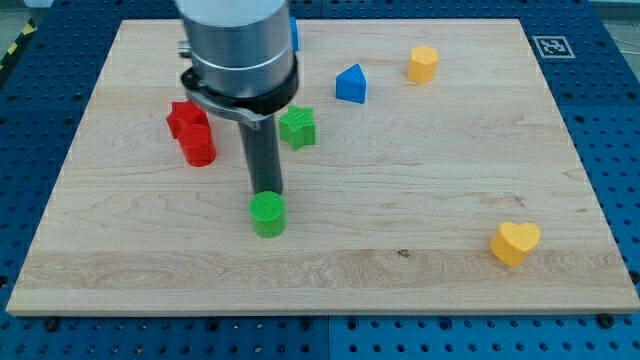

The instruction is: Place the arm right to the green star

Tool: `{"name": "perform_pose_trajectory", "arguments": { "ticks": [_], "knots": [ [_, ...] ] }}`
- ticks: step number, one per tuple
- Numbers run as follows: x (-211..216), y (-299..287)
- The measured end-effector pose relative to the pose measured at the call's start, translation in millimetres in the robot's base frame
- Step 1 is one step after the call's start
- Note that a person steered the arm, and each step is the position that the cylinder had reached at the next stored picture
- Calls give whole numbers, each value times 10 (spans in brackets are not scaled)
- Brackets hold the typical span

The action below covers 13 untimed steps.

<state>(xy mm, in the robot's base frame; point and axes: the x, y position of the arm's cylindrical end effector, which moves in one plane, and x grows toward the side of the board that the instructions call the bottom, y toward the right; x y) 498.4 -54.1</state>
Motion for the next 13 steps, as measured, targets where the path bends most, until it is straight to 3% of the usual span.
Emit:
{"name": "perform_pose_trajectory", "arguments": {
  "ticks": [5, 10, 13],
  "knots": [
    [0, 195],
    [0, 951],
    [-79, 1114]
  ]
}}
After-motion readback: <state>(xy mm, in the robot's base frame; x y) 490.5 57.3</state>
